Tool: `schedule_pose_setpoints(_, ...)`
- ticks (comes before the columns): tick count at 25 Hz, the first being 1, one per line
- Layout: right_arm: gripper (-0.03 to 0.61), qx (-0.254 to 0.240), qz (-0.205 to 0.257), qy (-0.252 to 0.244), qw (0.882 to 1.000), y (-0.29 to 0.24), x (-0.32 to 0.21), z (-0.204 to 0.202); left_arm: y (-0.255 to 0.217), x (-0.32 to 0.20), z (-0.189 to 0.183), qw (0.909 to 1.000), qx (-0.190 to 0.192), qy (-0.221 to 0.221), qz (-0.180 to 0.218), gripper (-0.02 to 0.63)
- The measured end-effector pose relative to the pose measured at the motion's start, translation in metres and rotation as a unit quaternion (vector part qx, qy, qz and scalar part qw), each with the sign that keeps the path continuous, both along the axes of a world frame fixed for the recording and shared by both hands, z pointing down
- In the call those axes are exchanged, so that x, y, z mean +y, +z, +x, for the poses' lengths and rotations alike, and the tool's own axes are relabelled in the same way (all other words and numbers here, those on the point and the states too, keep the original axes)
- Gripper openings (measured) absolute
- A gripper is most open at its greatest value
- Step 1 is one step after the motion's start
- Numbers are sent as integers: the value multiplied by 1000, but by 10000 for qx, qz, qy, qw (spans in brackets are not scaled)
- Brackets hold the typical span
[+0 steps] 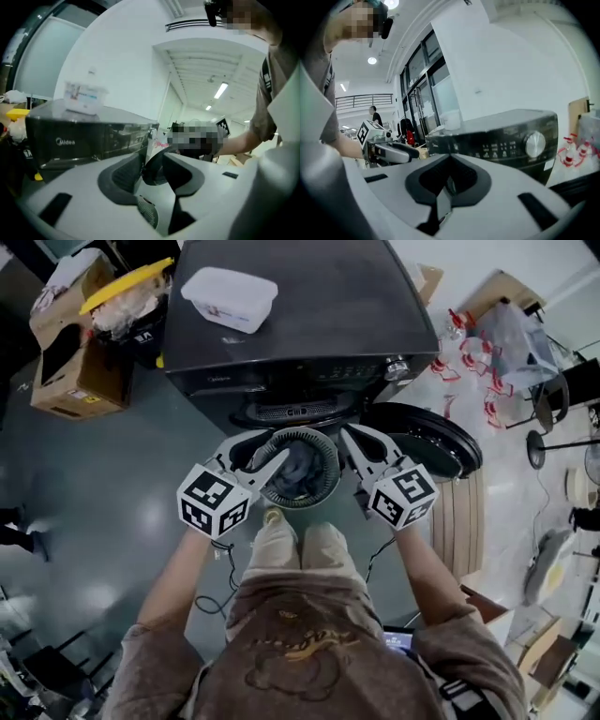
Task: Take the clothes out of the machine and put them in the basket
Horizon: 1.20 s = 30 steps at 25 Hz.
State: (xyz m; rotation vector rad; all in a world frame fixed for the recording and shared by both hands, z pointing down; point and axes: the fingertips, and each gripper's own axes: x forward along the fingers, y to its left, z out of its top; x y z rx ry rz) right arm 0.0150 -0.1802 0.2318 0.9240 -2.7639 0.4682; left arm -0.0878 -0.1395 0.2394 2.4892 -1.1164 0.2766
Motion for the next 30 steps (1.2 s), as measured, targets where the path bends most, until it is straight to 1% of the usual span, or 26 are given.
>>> schedule_pose_setpoints(3,-3,45,-4,-60,10000,-65,11,-11,-69,7,-4,9998,189,-15,-6,161)
schedule_pose_setpoints(6,-3,-15,57,-8,10000,-122,19,-17,-132,8,-15,9991,311,-141,245,161)
schedule_pose_setpoints(9,-3,-31,211,29,9998,-164,28,-20,-174,11,-29,9976,463,-238,446,169)
schedule_pose_setpoints(12,-3,37,424,2,9991,-190,32,-20,-200,9,-37,9963,495,-259,652,173)
schedule_pose_setpoints(15,-3,111,542,34,9985,-202,33,-19,-213,11,-39,9959,417,-239,771,169)
schedule_pose_setpoints(17,-2,84,624,25,9980,-209,29,-17,-217,10,-38,9955,357,-233,842,138)
schedule_pose_setpoints(21,-3,-52,714,-91,9974,-213,18,-15,-216,5,-35,9933,314,-459,1009,27)
schedule_pose_setpoints(22,-3,-68,740,-135,9971,-213,15,-15,-214,3,-34,9927,326,-522,1032,15)
schedule_pose_setpoints(26,-3,9,892,-264,9957,-210,3,-14,-201,-8,-30,9922,396,-697,954,8)
schedule_pose_setpoints(30,-3,3,836,-198,9963,-197,-4,-9,-189,-18,-26,9922,402,-790,877,8)
